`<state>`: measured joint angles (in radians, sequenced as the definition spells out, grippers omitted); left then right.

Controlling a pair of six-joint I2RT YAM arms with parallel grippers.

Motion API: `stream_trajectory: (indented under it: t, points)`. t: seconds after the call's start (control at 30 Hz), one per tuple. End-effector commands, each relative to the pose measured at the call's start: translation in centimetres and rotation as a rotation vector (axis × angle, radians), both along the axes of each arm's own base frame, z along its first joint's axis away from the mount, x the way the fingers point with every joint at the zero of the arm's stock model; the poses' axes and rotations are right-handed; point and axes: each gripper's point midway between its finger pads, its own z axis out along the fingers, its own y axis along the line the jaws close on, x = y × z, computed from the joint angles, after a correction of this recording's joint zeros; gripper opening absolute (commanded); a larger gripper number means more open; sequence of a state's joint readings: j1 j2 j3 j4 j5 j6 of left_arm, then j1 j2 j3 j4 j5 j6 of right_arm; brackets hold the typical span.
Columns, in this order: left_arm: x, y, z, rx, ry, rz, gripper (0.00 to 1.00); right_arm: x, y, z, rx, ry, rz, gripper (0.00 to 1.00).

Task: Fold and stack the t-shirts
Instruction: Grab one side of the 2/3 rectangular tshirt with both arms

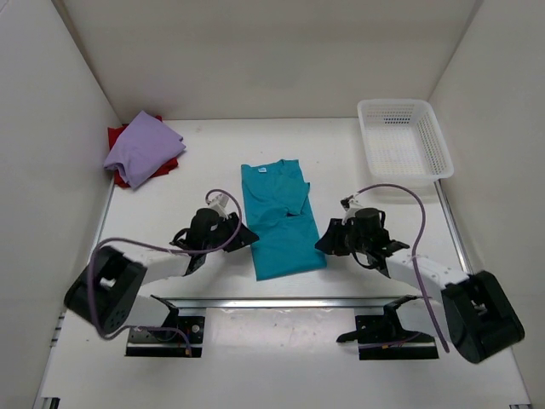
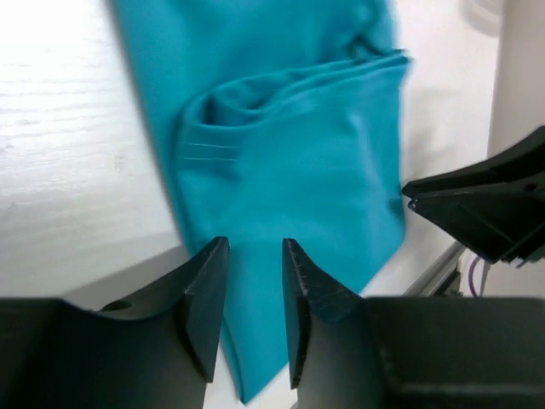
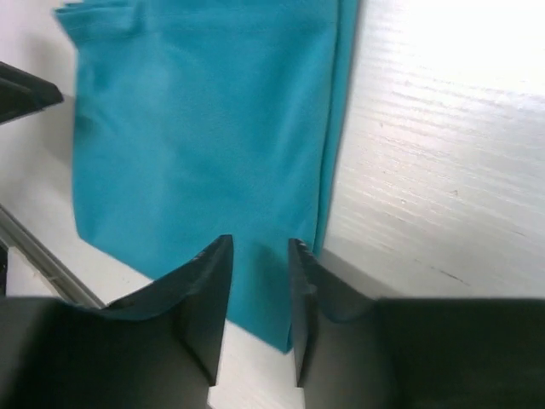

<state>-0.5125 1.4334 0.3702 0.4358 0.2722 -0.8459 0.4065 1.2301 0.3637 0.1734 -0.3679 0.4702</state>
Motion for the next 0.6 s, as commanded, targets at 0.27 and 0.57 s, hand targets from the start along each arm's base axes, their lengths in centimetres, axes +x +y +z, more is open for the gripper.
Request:
stream_trajectory:
  t: [0.27, 0.57]
  points:
    - [-7.5, 4.0, -2.0, 0.195, 0.008, -0.119, 0.51, -6.3, -2.6, -2.3, -0.001, 0.125, -0.052, 0.38]
    - [-12.1, 2.2, -4.6, 0.164, 0.117, -0.202, 0.56, -6.3, -1.9, -2.2, 0.057, 0.139, -0.022, 0.34]
